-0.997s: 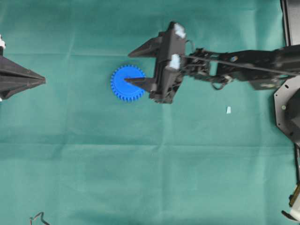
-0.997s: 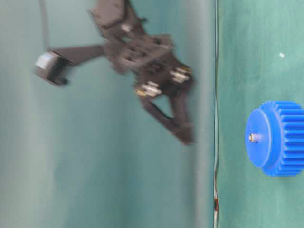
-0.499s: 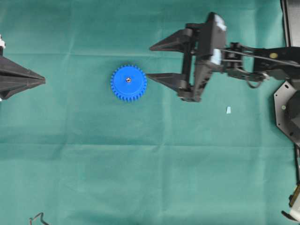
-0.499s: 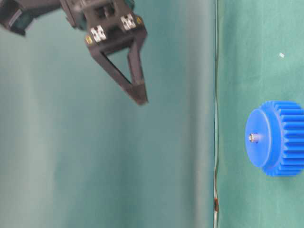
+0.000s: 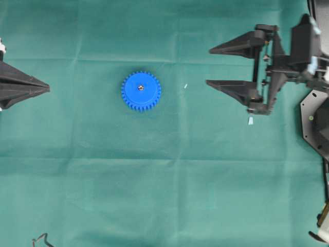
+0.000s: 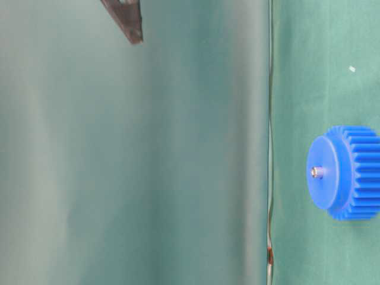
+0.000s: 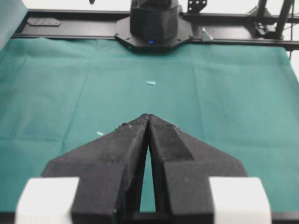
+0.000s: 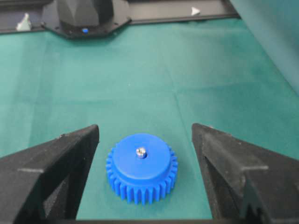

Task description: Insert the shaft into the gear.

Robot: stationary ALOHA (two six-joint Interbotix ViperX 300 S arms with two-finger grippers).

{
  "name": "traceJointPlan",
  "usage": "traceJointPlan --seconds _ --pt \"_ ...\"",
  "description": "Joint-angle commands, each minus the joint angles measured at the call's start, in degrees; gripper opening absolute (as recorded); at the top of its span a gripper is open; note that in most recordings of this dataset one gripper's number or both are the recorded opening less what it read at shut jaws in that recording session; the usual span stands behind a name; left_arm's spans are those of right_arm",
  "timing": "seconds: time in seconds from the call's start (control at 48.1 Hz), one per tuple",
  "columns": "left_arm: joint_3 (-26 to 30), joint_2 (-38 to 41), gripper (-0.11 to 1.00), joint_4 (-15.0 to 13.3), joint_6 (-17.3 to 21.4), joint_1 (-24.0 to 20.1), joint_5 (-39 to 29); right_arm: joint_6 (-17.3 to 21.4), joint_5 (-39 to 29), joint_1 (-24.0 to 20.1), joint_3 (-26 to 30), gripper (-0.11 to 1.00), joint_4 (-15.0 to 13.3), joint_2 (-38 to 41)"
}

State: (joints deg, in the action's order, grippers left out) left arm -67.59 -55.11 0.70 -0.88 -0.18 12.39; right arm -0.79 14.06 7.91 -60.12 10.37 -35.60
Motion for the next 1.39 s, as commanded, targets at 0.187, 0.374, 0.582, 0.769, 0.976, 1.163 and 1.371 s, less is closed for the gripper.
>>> traceJointPlan --seconds 0.187,0.374,0.582,0.769,0.976,1.163,1.371 --pt "1.4 0.2 0.0 0.1 0.0 -0.1 0.3 0.1 -0.6 -0.1 -3.6 0.83 0.2 -4.7" --pt "1.5 0.2 0.0 0.1 0.0 -0.1 0.3 0.2 -0.5 -0.1 -4.2 0.83 0.2 -4.6" --pt "1.4 0.1 0.0 0.2 0.0 -0.1 0.3 0.2 -0.4 -0.1 -4.3 0.83 0.2 -4.6" --pt "1.4 0.2 0.0 0.1 0.0 -0.1 0.3 0.2 -0.3 -0.1 -4.2 0.83 0.2 -4.6" --pt "1.4 0.2 0.0 0.1 0.0 -0.1 0.2 0.2 -0.1 -0.1 -4.3 0.83 0.3 -4.6" --pt "1.5 0.2 0.0 0.1 -0.1 -0.1 0.1 0.2 0.0 -0.1 -4.2 0.83 0.2 -4.6" --pt "1.5 0.2 0.0 0.1 -0.1 -0.1 0.1 0.2 -0.1 -0.1 -4.1 0.83 0.3 -4.6"
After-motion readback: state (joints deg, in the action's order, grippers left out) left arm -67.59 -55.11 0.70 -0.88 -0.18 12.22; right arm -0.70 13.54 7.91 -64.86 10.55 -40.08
